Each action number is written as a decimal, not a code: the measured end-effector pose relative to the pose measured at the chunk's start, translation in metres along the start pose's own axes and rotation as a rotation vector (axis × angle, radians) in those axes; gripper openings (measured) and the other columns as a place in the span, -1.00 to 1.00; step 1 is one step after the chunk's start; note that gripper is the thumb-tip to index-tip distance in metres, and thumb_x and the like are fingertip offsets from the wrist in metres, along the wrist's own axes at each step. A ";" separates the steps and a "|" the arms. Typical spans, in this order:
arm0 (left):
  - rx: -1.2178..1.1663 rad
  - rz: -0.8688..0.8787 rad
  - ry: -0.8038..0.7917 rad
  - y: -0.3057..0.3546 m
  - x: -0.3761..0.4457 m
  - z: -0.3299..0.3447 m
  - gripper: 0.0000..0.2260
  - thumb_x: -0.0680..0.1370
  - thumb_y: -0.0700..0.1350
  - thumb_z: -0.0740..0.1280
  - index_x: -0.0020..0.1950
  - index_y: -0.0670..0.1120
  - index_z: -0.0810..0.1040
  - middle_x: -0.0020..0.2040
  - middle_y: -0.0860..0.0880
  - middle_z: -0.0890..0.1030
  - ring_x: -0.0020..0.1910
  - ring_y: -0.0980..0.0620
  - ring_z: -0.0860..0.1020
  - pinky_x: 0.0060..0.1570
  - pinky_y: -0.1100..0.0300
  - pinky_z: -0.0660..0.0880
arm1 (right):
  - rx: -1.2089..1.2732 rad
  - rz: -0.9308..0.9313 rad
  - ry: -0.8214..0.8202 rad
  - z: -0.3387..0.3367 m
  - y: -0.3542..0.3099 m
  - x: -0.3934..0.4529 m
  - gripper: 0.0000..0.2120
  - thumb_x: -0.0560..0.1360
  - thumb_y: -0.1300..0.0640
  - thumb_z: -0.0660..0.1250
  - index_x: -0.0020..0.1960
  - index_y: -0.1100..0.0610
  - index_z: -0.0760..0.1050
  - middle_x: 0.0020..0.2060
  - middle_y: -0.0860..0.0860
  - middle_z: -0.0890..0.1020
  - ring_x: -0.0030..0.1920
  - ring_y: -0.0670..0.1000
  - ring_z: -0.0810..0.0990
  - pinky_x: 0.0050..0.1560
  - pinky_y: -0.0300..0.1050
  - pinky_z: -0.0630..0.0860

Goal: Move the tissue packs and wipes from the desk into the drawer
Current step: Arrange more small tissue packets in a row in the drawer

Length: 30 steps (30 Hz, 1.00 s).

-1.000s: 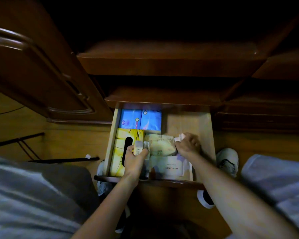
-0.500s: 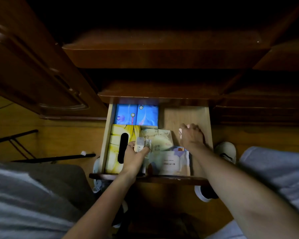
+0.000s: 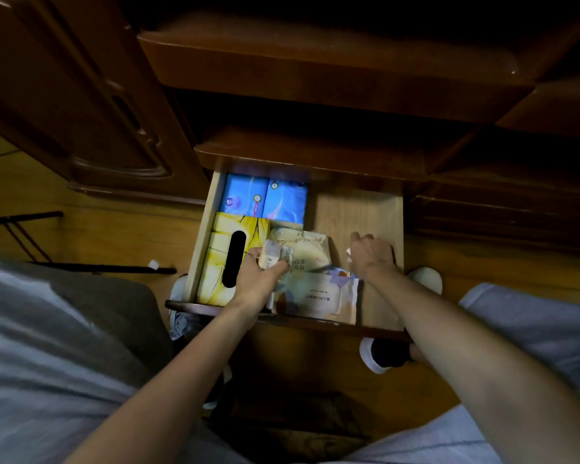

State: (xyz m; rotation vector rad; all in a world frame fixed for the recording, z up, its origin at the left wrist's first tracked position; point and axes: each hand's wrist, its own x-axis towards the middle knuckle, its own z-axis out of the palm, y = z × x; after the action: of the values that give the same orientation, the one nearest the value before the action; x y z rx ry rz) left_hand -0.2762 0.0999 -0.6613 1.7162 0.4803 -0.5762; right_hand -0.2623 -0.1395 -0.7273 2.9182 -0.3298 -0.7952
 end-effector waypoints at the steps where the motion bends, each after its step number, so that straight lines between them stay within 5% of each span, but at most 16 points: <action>1: 0.002 -0.003 0.003 0.000 0.000 0.000 -0.69 0.48 -0.21 0.46 0.17 -0.15 0.46 -0.10 -0.03 0.61 -0.17 0.07 0.59 -0.25 0.21 0.48 | 0.049 0.009 0.012 0.002 0.000 -0.001 -0.58 0.60 0.05 0.35 0.38 0.16 0.34 0.22 0.19 0.58 0.16 0.19 0.59 0.07 0.02 0.53; 10: 0.012 -0.005 0.032 -0.005 0.002 -0.005 -0.73 0.48 -0.20 0.46 0.12 -0.13 0.48 -0.09 -0.05 0.63 -0.17 0.06 0.60 -0.21 0.18 0.50 | 0.569 0.110 0.104 0.013 -0.001 0.020 -0.38 0.47 0.23 0.47 0.47 0.08 0.33 0.42 0.16 0.41 0.43 0.22 0.34 0.35 0.04 0.41; 15: 0.015 -0.016 0.041 -0.007 0.007 -0.006 -0.73 0.47 -0.18 0.48 0.10 -0.10 0.48 -0.11 -0.01 0.63 -0.19 0.10 0.60 -0.28 0.26 0.47 | 0.517 0.282 0.046 0.016 -0.011 0.028 -0.34 0.47 0.04 0.50 0.45 0.16 0.29 0.40 0.24 0.38 0.38 0.27 0.37 0.22 0.10 0.48; 19: 0.020 -0.015 0.044 -0.009 0.011 -0.007 -0.73 0.47 -0.19 0.49 0.09 -0.12 0.48 -0.12 -0.02 0.62 -0.23 0.13 0.61 -0.37 0.37 0.47 | 0.537 0.318 0.110 0.003 -0.024 0.041 -0.45 0.47 0.07 0.49 0.37 0.16 0.37 0.28 0.21 0.51 0.28 0.25 0.50 0.10 0.03 0.53; 24: 0.001 -0.027 0.039 -0.013 0.015 -0.012 -0.69 0.47 -0.19 0.50 0.14 -0.17 0.49 -0.06 -0.09 0.64 -0.13 0.01 0.61 -0.17 0.16 0.51 | 0.987 0.379 0.116 -0.027 -0.046 0.072 -0.54 0.42 0.06 0.56 0.27 0.09 0.51 0.18 0.14 0.66 0.14 0.18 0.65 0.05 -0.03 0.62; 30: -0.021 -0.027 0.056 -0.013 0.020 -0.016 -0.76 0.47 -0.20 0.48 0.07 -0.11 0.49 -0.10 -0.08 0.62 -0.16 0.01 0.59 -0.14 0.09 0.51 | 1.072 0.352 0.086 -0.031 -0.061 0.087 -0.53 0.39 0.07 0.59 0.24 0.06 0.55 0.16 0.09 0.67 0.11 0.13 0.65 0.05 -0.03 0.63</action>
State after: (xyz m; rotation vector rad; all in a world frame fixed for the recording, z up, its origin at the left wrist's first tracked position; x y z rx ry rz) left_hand -0.2662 0.1182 -0.6810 1.7121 0.5482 -0.5419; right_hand -0.1621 -0.0996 -0.7530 3.5628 -1.6469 -0.5089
